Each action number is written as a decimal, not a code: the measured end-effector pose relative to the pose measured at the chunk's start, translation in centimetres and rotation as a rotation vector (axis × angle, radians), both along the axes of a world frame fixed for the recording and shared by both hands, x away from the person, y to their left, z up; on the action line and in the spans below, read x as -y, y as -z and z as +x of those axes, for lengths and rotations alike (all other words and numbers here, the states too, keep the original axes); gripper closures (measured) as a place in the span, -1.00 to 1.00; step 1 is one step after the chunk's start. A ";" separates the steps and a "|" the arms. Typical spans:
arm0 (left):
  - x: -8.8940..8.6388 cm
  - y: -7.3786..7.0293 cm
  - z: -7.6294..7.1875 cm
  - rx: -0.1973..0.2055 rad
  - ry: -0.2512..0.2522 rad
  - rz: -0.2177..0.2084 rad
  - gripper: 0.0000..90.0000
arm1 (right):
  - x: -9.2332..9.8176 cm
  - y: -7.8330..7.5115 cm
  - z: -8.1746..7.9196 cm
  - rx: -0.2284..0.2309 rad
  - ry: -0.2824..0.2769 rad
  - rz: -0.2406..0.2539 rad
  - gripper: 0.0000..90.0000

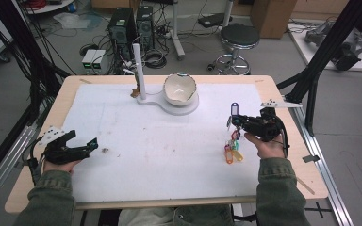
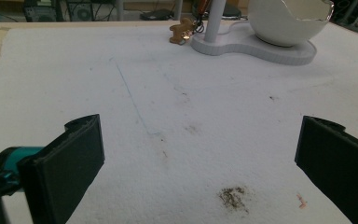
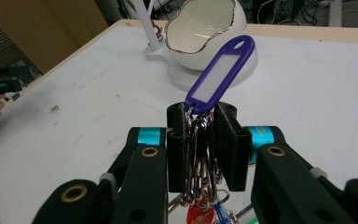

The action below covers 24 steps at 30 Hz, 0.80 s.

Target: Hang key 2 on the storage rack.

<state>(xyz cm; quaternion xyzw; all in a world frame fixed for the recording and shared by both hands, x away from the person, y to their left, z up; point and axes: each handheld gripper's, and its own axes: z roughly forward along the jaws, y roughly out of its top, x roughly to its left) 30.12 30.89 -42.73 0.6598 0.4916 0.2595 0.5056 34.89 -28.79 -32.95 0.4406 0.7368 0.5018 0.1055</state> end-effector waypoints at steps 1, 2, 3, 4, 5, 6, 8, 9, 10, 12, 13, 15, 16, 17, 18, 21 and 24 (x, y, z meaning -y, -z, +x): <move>0.0 0.0 0.0 0.000 -0.002 -0.002 -0.96 | -0.2 -0.3 0.1 0.002 0.001 -0.006 0.69; 0.0 0.0 0.0 0.002 -0.002 -0.002 -0.96 | -0.2 -0.5 0.2 0.004 0.000 -0.007 0.69; 0.0 0.0 0.0 0.001 -0.002 0.001 -0.96 | -0.4 -0.8 0.2 0.005 -0.002 -0.006 0.69; 0.0 0.0 0.0 0.002 -0.001 0.004 -0.96 | -0.5 -1.0 0.3 0.007 -0.001 -0.004 0.69; 0.0 0.0 0.0 0.001 -0.001 0.005 -0.96 | -0.7 -1.4 0.4 0.007 0.000 -0.003 0.70; 0.1 0.0 0.0 0.002 0.000 0.005 -0.96 | -0.8 -1.6 0.5 0.012 0.001 -0.003 0.70; 0.1 0.0 0.0 0.003 0.000 0.004 -0.96 | -1.1 -2.0 0.7 0.022 0.002 0.002 0.70; 0.1 0.0 0.0 0.004 0.000 0.002 -0.96 | -1.2 -2.2 0.8 0.020 0.003 0.005 0.70; 0.0 0.0 0.0 0.004 0.001 0.006 -0.96 | -1.4 -2.5 0.9 0.024 -0.001 0.005 0.70; 0.0 0.0 0.0 0.004 -0.001 0.002 -0.96 | -1.8 -2.9 1.0 0.025 -0.001 0.002 0.70; 0.0 0.0 0.0 0.005 0.000 0.002 -0.96 | -2.0 -3.2 1.2 0.025 -0.002 0.004 0.70; 0.0 0.0 0.0 0.005 0.001 0.003 -0.96 | -2.4 -3.6 1.3 0.025 -0.009 0.013 0.70; 0.0 0.0 0.0 0.006 0.002 0.002 -0.96 | -2.6 -3.8 1.4 0.026 -0.012 0.017 0.70; 0.0 0.0 0.0 0.006 0.001 0.002 -0.96 | -2.8 -4.0 1.5 0.027 -0.016 0.016 0.70; 0.0 0.0 0.0 0.006 -0.001 0.001 -0.96 | -3.1 -4.2 1.6 0.028 -0.022 0.016 0.70; 0.0 0.0 -0.1 0.003 -0.001 0.004 -0.96 | -4.0 -4.6 1.9 0.028 -0.037 0.008 0.70; -0.1 0.0 -0.1 0.004 -0.003 0.003 -0.96 | -4.8 -5.0 2.2 0.027 -0.044 0.008 0.70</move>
